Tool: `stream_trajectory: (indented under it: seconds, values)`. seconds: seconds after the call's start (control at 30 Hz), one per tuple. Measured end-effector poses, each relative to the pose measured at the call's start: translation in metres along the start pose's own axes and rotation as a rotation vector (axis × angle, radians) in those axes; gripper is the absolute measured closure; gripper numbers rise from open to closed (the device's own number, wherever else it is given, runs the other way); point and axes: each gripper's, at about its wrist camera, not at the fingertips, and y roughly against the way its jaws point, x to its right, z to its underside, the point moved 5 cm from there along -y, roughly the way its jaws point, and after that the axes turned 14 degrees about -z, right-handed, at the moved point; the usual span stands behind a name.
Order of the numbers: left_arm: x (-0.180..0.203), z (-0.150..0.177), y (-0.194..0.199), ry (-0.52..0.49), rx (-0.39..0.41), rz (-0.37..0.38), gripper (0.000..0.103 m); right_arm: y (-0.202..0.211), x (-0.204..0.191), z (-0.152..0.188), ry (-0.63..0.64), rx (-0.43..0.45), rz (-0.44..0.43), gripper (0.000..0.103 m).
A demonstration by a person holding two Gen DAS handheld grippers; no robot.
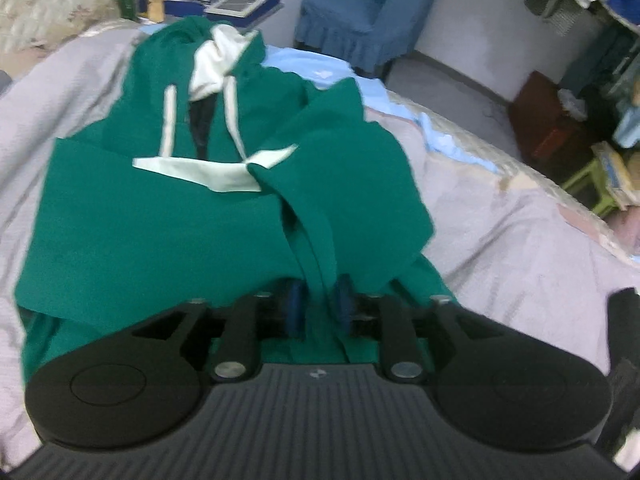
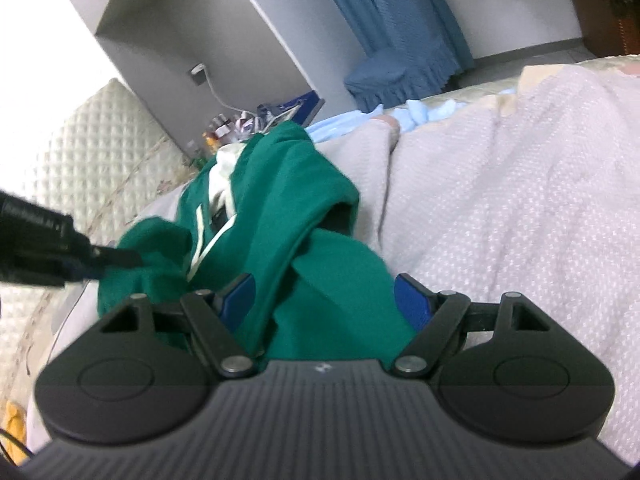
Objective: Fold large clothes
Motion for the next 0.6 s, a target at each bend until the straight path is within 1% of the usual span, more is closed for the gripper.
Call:
stream_trajectory:
  seconds: [0.03, 0.07, 0.1, 0.2, 0.27, 0.3, 0.4, 0.5, 0.6]
  values:
    - [-0.003, 0.003, 0.000, 0.005, 0.010, 0.022, 0.041, -0.001, 0.000, 0.000, 0.004, -0.002, 0.004, 0.024]
    - [-0.005, 0.006, 0.001, 0.008, 0.031, 0.037, 0.033, -0.002, -0.001, 0.001, 0.010, -0.003, 0.010, 0.024]
    - [-0.008, 0.011, 0.006, 0.011, 0.062, 0.048, 0.031, -0.003, -0.004, 0.001, 0.017, -0.005, 0.009, 0.024]
    - [-0.026, 0.031, 0.018, 0.058, 0.131, 0.106, 0.030, -0.004, -0.010, 0.005, 0.029, -0.010, -0.009, 0.024]
    - [-0.046, 0.051, 0.020, 0.130, 0.169, 0.138, 0.030, -0.007, -0.019, 0.007, 0.053, -0.024, -0.018, 0.022]
    - [-0.056, 0.060, 0.018, 0.163, 0.179, 0.140, 0.030, -0.007, -0.022, 0.010, 0.064, -0.030, -0.024, 0.022]
    - [-0.086, 0.094, -0.002, 0.261, 0.201, 0.124, 0.030, -0.012, -0.034, 0.015, 0.083, -0.060, -0.048, 0.022]
    - [-0.108, 0.122, -0.029, 0.362, 0.200, 0.162, 0.030, -0.017, -0.045, 0.019, 0.149, -0.062, -0.053, 0.023]
    - [-0.119, 0.135, -0.050, 0.401, 0.203, 0.195, 0.030, -0.028, -0.047, 0.027, 0.161, -0.104, -0.047, 0.023]
